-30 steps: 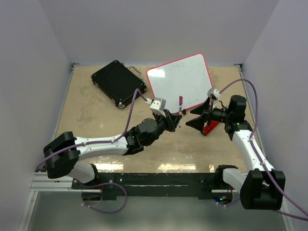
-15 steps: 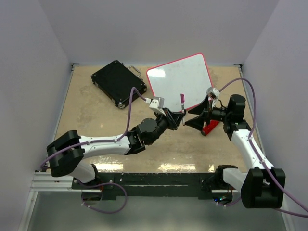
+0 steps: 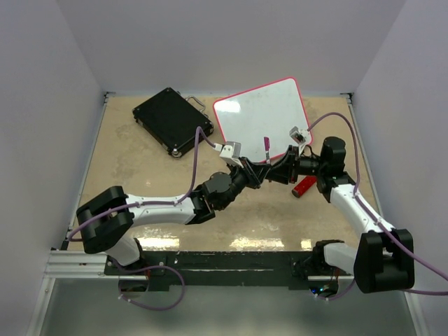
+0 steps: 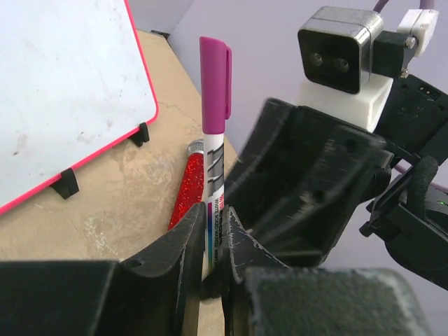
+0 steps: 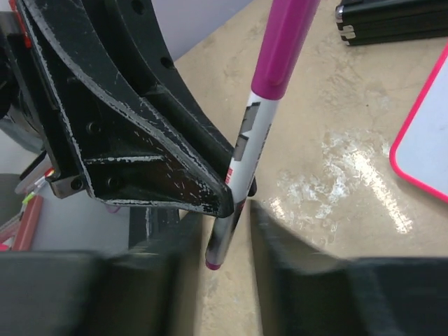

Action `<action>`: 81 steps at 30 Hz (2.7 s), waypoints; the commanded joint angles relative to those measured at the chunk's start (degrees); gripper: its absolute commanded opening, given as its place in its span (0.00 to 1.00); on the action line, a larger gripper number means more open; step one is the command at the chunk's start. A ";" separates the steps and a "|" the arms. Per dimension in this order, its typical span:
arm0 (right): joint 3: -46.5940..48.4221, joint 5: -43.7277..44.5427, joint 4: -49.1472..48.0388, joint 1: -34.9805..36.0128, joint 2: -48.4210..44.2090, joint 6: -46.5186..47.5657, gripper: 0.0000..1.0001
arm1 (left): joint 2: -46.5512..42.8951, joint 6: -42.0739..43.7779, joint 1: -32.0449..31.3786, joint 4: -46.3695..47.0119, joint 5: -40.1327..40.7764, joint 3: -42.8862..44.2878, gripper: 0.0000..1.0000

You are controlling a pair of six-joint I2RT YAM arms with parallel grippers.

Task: Write a sentence on the whiteboard
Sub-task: Pass from the left arm to the right, then pass from the right arm to the left

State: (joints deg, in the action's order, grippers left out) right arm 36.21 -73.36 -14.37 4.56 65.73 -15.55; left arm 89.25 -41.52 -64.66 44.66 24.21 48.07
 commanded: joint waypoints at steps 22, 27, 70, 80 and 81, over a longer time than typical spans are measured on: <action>12.31 7.90 36.93 2.03 0.45 45.14 0.00 | -17.37 5.82 18.69 -20.05 -37.00 -0.19 0.87; 13.71 4.81 43.01 2.91 1.59 51.58 0.00 | -11.13 16.00 18.70 -25.05 -54.76 8.25 0.77; 13.63 3.58 46.28 4.67 1.06 56.77 0.00 | -2.24 25.52 21.42 -33.94 -66.74 21.36 0.29; 13.63 3.58 46.36 4.76 0.97 56.86 0.00 | -1.72 26.57 21.42 -36.13 -68.24 21.80 0.26; 13.63 3.49 46.36 4.67 1.06 56.86 0.00 | -1.54 26.84 21.51 -36.66 -68.24 22.06 0.27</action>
State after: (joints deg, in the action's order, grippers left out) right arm 47.68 -68.49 31.94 8.99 67.44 40.12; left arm 88.60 -15.42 -43.51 8.01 -42.26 69.52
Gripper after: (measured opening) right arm 0.103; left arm 0.253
